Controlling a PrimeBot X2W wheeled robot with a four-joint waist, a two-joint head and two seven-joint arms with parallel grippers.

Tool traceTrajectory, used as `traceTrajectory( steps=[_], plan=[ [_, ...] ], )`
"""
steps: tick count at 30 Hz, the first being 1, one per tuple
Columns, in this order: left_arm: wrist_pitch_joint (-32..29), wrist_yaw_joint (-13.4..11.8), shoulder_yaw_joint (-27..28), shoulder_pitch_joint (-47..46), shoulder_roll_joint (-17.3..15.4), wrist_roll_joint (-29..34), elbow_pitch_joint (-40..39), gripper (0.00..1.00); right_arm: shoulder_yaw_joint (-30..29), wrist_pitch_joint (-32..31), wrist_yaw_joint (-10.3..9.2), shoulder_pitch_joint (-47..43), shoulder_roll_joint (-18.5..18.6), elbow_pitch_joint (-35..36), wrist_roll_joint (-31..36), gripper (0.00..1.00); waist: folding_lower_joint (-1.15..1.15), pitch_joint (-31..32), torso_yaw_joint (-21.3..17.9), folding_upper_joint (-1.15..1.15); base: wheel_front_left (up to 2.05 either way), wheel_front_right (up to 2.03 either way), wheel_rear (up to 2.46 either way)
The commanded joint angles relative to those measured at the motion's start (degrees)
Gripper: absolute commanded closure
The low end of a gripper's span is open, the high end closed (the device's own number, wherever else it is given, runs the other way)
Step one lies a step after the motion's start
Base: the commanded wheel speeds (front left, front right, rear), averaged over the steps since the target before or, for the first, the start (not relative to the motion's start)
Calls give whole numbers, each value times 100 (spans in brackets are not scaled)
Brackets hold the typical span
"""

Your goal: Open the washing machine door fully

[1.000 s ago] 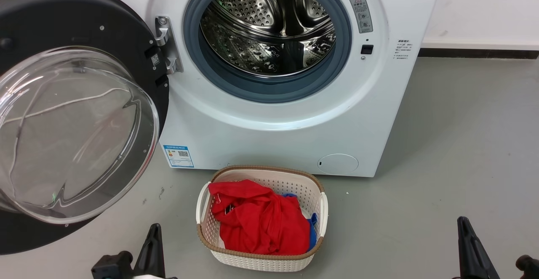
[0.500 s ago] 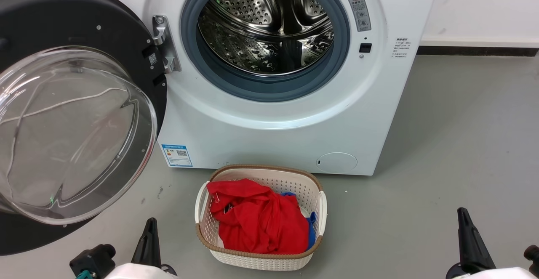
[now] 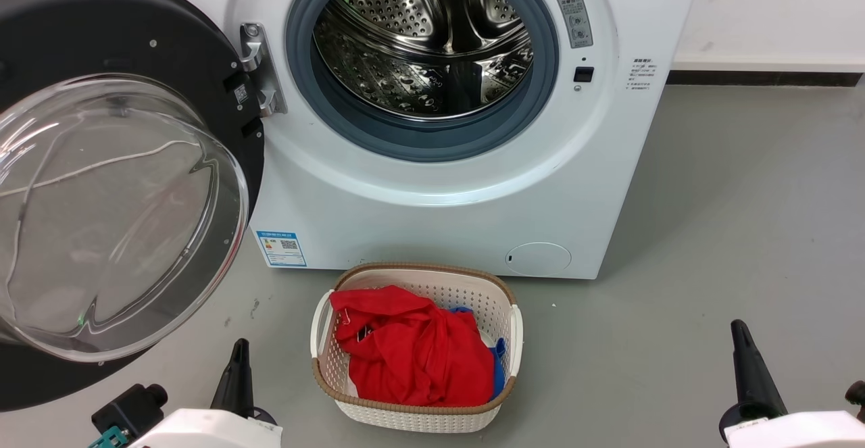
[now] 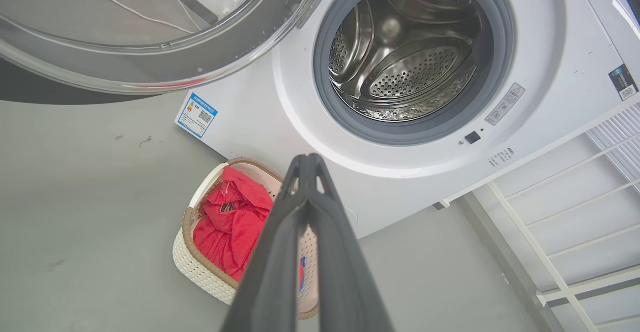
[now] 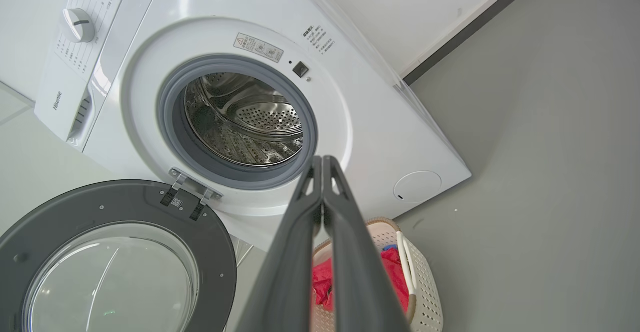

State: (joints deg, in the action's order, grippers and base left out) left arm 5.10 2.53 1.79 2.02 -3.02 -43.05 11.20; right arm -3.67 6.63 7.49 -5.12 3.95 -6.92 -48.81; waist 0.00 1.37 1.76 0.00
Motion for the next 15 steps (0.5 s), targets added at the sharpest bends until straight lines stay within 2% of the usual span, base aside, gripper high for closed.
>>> traceTrajectory(
  steps=[1,15],
  plan=[
    [-49,40,34,-157,-13,-217,-46,100,0,-43,0,167,54,26,-221,100,0,-3,-3,0,0,0,0],
    [-303,149,139,-321,-8,-1282,27,100,-4,-282,1,392,64,-137,-1210,100,0,-29,-33,0,0,0,0]
  ],
)
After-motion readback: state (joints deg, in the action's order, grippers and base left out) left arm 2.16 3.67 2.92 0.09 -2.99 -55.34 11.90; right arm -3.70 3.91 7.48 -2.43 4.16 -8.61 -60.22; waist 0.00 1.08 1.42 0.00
